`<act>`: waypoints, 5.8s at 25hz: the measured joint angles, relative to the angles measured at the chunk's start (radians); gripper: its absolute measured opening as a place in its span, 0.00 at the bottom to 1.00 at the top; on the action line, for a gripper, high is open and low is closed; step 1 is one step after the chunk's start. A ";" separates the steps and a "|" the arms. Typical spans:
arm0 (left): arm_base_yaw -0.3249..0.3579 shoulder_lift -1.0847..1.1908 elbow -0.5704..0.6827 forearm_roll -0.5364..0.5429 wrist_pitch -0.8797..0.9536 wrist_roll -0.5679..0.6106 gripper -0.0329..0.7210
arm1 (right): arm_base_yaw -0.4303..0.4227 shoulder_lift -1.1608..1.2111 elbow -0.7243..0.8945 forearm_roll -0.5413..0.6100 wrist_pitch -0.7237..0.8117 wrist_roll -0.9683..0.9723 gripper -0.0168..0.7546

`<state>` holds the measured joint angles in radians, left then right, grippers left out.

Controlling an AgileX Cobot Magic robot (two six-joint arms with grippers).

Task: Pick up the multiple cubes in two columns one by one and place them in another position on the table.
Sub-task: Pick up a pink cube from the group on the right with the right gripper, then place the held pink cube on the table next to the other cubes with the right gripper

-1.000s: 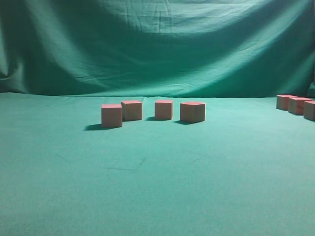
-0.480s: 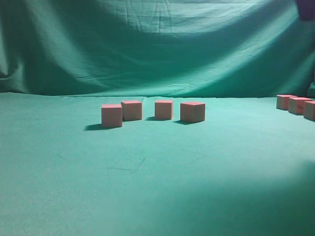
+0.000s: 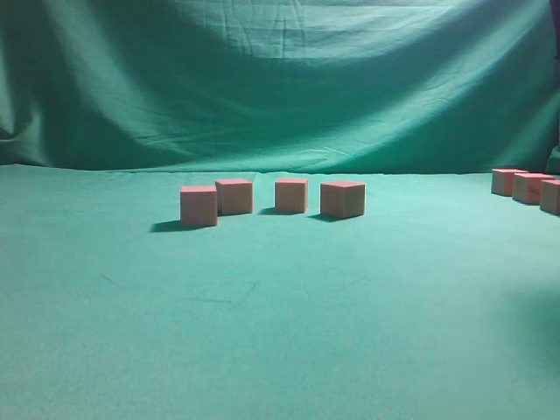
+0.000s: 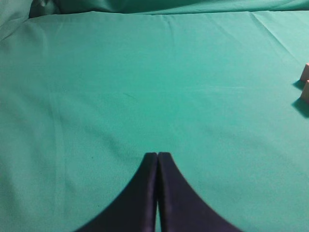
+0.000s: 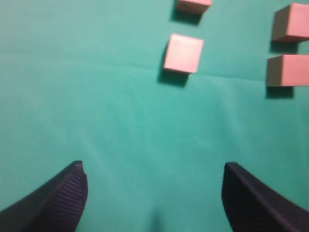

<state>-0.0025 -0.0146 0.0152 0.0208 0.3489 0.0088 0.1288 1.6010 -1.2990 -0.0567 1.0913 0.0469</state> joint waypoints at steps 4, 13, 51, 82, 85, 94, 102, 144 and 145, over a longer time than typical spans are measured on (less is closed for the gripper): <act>0.000 0.000 0.000 0.000 0.000 0.000 0.04 | -0.038 0.052 0.000 0.000 -0.041 0.028 0.71; 0.000 0.000 0.000 0.000 0.000 0.000 0.04 | -0.056 0.205 -0.002 0.004 -0.192 0.034 0.71; 0.000 0.000 0.000 0.000 0.000 0.000 0.04 | -0.054 0.426 -0.187 -0.002 -0.147 0.071 0.37; 0.000 0.000 0.000 0.000 0.000 0.000 0.04 | 0.723 0.298 -0.232 0.015 -0.010 -0.245 0.37; 0.000 0.000 0.000 0.000 0.000 0.000 0.04 | 0.726 0.358 -0.289 0.015 -0.011 -0.234 0.37; 0.000 0.000 0.000 0.000 0.000 0.000 0.04 | 0.725 0.527 -0.475 0.005 0.019 -0.152 0.37; 0.000 0.000 0.000 0.000 0.000 0.000 0.04 | 0.710 0.581 -0.508 -0.037 0.026 -0.024 0.37; 0.000 0.000 0.000 0.000 0.000 0.000 0.04 | 0.708 0.637 -0.510 -0.149 -0.027 0.282 0.37; 0.000 0.000 0.000 0.000 0.000 0.000 0.04 | 0.708 0.637 -0.510 -0.154 -0.027 0.282 0.37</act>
<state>-0.0025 -0.0146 0.0152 0.0208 0.3489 0.0088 0.8366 2.2384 -1.8093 -0.2104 1.0638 0.3292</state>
